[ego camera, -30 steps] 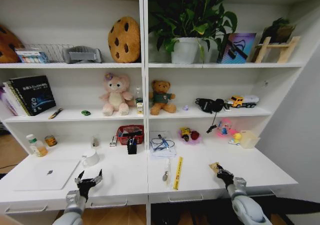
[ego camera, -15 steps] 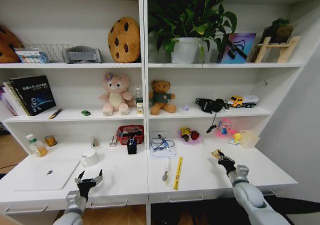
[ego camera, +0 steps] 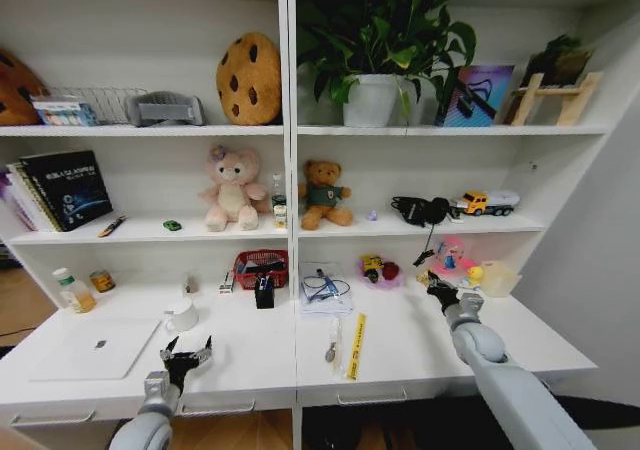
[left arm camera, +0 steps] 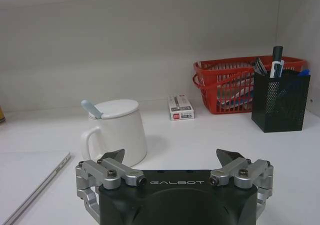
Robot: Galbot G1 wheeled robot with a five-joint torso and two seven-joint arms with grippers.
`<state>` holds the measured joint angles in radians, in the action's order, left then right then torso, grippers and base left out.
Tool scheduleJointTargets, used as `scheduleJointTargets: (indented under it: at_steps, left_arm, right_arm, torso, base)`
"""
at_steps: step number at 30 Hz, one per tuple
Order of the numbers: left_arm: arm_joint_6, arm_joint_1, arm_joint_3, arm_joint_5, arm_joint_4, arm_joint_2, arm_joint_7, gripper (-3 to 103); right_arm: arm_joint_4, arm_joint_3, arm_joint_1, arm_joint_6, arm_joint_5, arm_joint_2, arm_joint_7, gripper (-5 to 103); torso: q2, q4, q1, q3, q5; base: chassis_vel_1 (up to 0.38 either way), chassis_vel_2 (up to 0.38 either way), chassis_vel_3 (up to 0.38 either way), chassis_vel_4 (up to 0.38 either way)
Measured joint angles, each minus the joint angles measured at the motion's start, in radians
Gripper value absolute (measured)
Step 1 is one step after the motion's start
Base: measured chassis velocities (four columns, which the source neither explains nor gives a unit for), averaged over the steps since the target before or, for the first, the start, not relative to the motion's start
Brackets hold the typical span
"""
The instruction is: Organize the objects on the table.
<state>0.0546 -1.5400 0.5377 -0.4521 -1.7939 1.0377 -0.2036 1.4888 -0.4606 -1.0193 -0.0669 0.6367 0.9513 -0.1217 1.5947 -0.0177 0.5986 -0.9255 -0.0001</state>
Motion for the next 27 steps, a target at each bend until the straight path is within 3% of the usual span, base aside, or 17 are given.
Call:
scheduleJointTargets:
  at_steps: [11, 21, 23, 27]
  left_arm:
    - [0.002, 0.014, -0.016, -0.004, 0.011, -0.006, -0.001, 100]
    - [0.002, 0.019, -0.018, -0.006, 0.022, -0.004, -0.001, 100]
    - [0.003, 0.021, -0.021, -0.005, 0.025, -0.002, -0.001, 100]
    - [0.003, 0.021, -0.02, -0.005, 0.028, -0.001, -0.001, 100]
  right_arm:
    - [-0.021, 0.067, 0.038, -0.012, -0.035, 0.018, 0.037, 0]
    - [-0.032, 0.074, 0.044, 0.0, -0.039, 0.023, 0.045, 0]
    - [-0.042, 0.081, 0.049, 0.003, -0.048, 0.031, 0.052, 0]
    - [-0.051, 0.092, 0.052, 0.003, -0.049, 0.04, 0.055, 0]
  torso:
    - [0.0, 0.0004, 0.0, 0.0, 0.0]
    - [0.0, 0.0001, 0.0, 0.0, -0.0001]
    - [0.0, 0.001, 0.002, 0.0, 0.0006]
    - [0.0, -0.0003, 0.001, 0.0, -0.0002]
  base:
    - [-0.01, 0.017, 0.014, -0.01]
    - [-0.16, 0.166, 0.142, -0.145]
    - [-0.134, 0.129, 0.132, -0.116]
    - [-0.073, 0.059, 0.001, -0.052]
